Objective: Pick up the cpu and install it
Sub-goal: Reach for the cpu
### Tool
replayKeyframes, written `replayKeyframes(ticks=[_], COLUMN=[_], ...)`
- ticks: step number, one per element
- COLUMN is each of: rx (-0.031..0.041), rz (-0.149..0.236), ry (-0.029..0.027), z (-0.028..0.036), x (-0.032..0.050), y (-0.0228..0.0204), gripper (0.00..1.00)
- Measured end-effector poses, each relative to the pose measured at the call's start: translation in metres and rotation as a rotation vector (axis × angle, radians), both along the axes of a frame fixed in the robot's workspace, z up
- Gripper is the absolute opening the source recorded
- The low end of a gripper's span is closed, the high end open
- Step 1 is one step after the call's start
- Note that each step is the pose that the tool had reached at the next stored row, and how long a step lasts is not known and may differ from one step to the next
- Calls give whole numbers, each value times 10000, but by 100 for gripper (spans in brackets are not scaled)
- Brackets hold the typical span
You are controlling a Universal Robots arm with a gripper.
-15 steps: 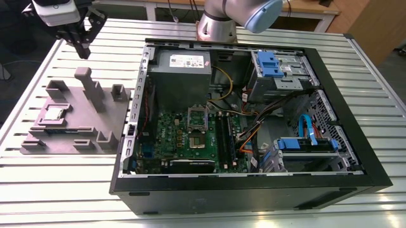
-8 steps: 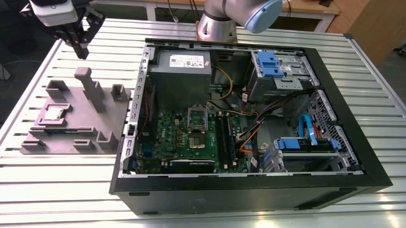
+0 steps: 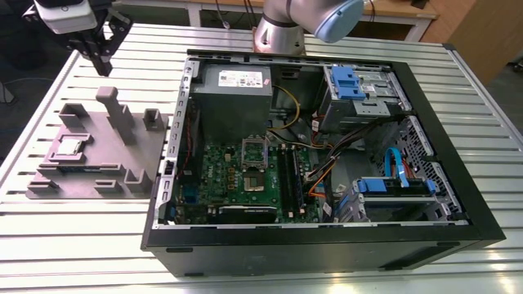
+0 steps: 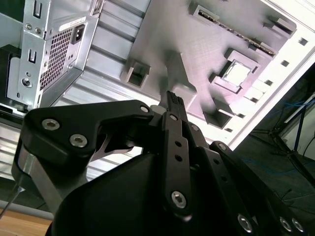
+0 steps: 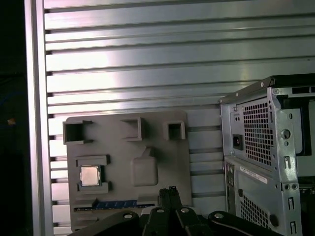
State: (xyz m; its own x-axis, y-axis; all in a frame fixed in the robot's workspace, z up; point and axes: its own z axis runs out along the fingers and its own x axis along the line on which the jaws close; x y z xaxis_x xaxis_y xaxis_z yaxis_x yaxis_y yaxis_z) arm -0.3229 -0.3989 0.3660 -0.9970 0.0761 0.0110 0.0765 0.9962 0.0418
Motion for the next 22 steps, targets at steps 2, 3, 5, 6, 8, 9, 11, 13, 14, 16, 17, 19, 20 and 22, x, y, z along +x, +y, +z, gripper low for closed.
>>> replayKeyframes(ticks=[2,3,5,6,8,9,11,13,14,16,17,19,20,22], rx=[0,0,-1,0,0,0,0,0,-1,-1,0,0,0,0], rz=[-1,0,-1,0,0,0,0,0,0,0,0,0,0,1], ry=[0,0,0,0,0,0,0,0,1,1,0,1,0,0], z=[0,0,0,-1,-1,-1,-1,-1,-1,-1,-1,-1,-1,-1], x=[-14,-19,-31,-38,-51,-57,-69,-79,-84,-95,-102,-115,-122,-132], y=[0,0,0,0,0,0,0,0,0,0,0,0,0,0], gripper=[10,10,10,10,10,10,10,10,10,10,10,10,10,10])
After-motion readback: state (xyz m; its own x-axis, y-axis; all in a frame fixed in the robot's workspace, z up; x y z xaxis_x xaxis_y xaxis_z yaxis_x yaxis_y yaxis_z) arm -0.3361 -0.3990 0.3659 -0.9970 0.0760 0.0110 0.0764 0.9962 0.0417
